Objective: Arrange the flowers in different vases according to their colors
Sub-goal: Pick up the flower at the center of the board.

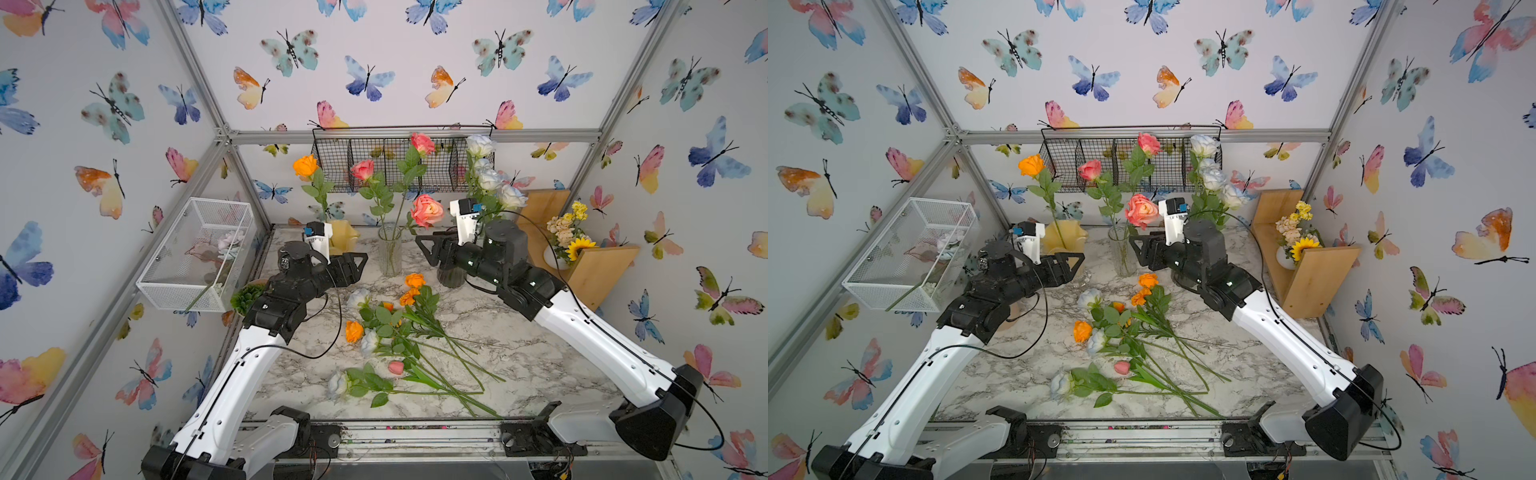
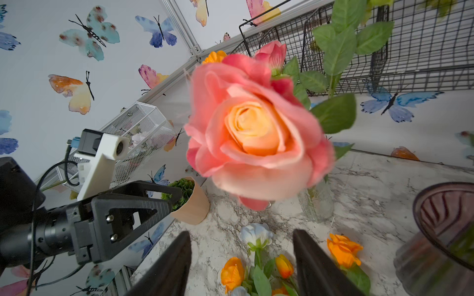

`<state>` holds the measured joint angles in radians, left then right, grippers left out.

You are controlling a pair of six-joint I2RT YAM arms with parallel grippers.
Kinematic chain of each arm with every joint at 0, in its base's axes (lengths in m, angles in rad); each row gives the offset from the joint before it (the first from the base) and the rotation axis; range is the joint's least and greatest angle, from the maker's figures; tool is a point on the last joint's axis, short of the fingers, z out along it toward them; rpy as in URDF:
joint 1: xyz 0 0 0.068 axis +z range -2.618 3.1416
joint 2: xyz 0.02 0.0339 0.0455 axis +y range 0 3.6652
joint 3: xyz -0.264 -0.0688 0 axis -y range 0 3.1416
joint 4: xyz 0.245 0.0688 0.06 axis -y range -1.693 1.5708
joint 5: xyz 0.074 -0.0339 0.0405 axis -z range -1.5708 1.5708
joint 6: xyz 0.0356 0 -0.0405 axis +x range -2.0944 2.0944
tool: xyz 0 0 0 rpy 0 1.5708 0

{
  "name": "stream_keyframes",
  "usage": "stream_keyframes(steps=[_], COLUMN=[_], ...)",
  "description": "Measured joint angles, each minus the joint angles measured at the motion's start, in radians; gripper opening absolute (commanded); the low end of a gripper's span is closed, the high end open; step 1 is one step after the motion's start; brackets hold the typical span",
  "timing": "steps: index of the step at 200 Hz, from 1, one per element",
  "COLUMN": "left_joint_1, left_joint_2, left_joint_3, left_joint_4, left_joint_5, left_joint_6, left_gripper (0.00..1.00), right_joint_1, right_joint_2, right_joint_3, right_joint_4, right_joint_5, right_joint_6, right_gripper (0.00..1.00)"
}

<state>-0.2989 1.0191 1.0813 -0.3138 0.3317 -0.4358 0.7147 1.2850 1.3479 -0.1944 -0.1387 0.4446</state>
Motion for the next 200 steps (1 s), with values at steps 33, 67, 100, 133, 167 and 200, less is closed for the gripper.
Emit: stream_keyframes(steps=[33, 67, 100, 133, 167, 200], left_joint_1=[0.000, 0.000, 0.000, 0.000, 0.000, 0.000], left_joint_2=[-0.082, -0.169, -0.200, -0.207, -0.252, -0.286], left_joint_3=[-0.056, -0.153, -0.192, -0.194, -0.215, -0.229], left_joint_4=[-0.042, -0.103, -0.168, -0.196, -0.228, -0.239], left_joint_5=[-0.011, -0.037, -0.060, -0.088, -0.106, -0.134], left_joint_6=[0.027, 0.061, 0.097, 0.124, 0.130, 0.126], left_gripper=[0.73, 0.78, 0.80, 0.89, 0.99, 0.99], right_joint_1=[0.000, 0.000, 0.000, 0.000, 0.000, 0.002], right_joint_2=[-0.109, -0.218, -0.275, -0.269, -0.245, -0.204], right_joint_3=[-0.046, -0.123, -0.209, -0.269, -0.300, -0.355], right_joint_4=[-0.146, -0.264, -0.325, -0.366, -0.396, -0.396], right_joint_5=[0.021, 0.046, 0.068, 0.076, 0.074, 0.040], right_joint_6=[-0.010, -0.007, 0.008, 0.010, 0.007, 0.008], right_gripper=[0.67, 0.68, 0.70, 0.72, 0.70, 0.70])
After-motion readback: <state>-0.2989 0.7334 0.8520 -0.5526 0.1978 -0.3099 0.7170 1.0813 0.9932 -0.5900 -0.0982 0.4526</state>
